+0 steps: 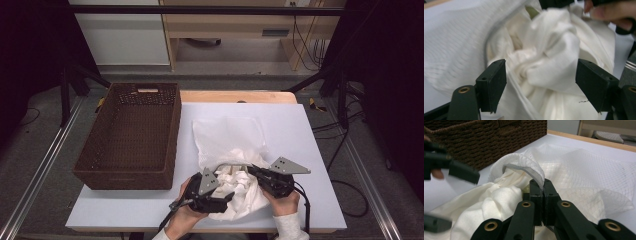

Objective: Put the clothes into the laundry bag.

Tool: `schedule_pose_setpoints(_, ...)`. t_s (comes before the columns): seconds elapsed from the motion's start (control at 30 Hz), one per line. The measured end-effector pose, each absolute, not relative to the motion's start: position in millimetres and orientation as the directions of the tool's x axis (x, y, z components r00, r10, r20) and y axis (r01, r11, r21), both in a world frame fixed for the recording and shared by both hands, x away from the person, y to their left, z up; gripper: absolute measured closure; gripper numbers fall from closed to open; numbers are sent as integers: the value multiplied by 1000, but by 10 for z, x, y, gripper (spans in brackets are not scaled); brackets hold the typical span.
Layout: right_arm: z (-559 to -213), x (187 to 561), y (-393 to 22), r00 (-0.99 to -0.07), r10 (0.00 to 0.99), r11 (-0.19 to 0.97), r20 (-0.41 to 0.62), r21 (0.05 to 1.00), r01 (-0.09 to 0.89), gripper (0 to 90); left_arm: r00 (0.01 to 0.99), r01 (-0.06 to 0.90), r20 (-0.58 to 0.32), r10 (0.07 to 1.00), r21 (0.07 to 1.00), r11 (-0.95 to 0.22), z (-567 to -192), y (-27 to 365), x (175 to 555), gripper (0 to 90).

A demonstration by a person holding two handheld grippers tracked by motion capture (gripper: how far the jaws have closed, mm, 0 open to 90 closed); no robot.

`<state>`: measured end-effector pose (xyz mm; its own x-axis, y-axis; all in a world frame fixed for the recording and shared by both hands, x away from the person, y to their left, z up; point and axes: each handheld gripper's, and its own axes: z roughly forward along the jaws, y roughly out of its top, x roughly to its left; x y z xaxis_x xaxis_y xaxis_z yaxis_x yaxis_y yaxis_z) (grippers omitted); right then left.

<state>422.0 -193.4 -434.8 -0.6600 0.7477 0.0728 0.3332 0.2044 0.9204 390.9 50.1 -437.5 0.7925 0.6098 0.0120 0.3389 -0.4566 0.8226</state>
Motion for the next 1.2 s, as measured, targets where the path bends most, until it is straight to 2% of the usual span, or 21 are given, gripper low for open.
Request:
schedule_pose_setpoints(0.07,-4354,4226,-1926,-661,747,200,77,922,332,886,791,347,27,612,803,-484,-4495,411,3938,213)
schedule_pose_setpoints(0.17,-4366,4237,-1904,-662,745,200,77,922,332,886,783,405,-41,621,791,-458,-4631,287,4067,191)
schedule_pose_setpoints(0.23,-4377,4244,-1891,-663,744,197,81,922,333,886,789,416,-77,610,798,-437,-4668,243,4118,286)
schedule_pose_setpoints(0.4,-4402,4248,-1847,-667,741,203,74,923,328,887,795,374,-46,605,823,-429,-4637,211,4060,629)
schedule_pose_setpoints(0.5,-4391,4232,-1849,-672,737,202,70,926,318,888,795,339,-8,607,835,-433,-4538,225,3983,712)
schedule_pose_setpoints(0.83,-4266,4195,-1820,-695,714,168,85,943,287,887,758,332,15,652,851,-407,-4277,319,4033,732)
schedule_pose_setpoints(1.03,-4210,4182,-1918,-677,733,167,75,943,286,888,694,375,86,715,804,-461,-4435,137,4376,730)
schedule_pose_setpoints(1.2,-4191,4165,-1953,-676,733,171,78,940,294,888,649,419,58,759,805,-419,-4550,69,4579,720)
